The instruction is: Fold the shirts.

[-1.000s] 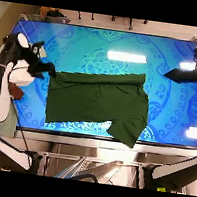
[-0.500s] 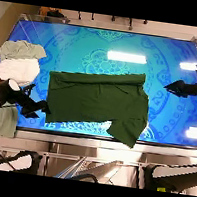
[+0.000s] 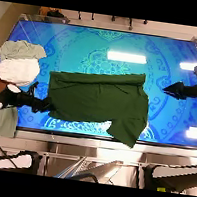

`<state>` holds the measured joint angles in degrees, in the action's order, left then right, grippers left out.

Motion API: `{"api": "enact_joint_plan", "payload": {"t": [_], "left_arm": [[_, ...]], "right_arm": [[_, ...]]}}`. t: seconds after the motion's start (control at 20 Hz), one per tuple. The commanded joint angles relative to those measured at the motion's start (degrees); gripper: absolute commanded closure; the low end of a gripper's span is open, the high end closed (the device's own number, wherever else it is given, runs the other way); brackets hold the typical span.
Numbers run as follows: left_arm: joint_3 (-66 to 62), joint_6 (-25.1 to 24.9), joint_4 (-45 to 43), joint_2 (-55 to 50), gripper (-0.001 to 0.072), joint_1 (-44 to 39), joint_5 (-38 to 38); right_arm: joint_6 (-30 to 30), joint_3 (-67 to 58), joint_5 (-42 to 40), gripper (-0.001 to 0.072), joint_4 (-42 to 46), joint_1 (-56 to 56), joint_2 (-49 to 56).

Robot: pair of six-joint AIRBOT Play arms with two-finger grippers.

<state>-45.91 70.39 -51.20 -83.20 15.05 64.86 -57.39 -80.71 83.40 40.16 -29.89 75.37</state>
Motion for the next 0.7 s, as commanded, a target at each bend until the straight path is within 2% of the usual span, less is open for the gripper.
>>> {"api": "enact_joint_plan", "payload": {"t": [0.0,0.15,0.3,0.45,0.65], "left_arm": [[-9.51,-2.86,3.08,-7.37,0.0692,0.11,2.71],[-17.57,-0.81,-0.83,-13.38,0.0692,0.11,6.43],[-21.27,-0.85,-2.32,-16.39,0.0692,0.09,10.16],[-21.66,-0.94,-2.32,-16.7,0.0692,0.09,10.54],[-21.55,-0.92,-2.34,-16.7,0.0692,0.09,11.65]], "right_arm": [[-2.82,3.56,1.51,0.0352,3.72,-0.02,-2.49],[-6.47,11.34,1.16,0.035,10.05,-0.02,-6.84],[-9.42,26.58,-3.8,0.0341,10.08,0.11,-14.49],[-10.03,42.8,-10.34,0.032,7.78,0.48,-21.64],[-9.9,53.79,-18.08,0.032,6.84,6.08,-22.86]]}}
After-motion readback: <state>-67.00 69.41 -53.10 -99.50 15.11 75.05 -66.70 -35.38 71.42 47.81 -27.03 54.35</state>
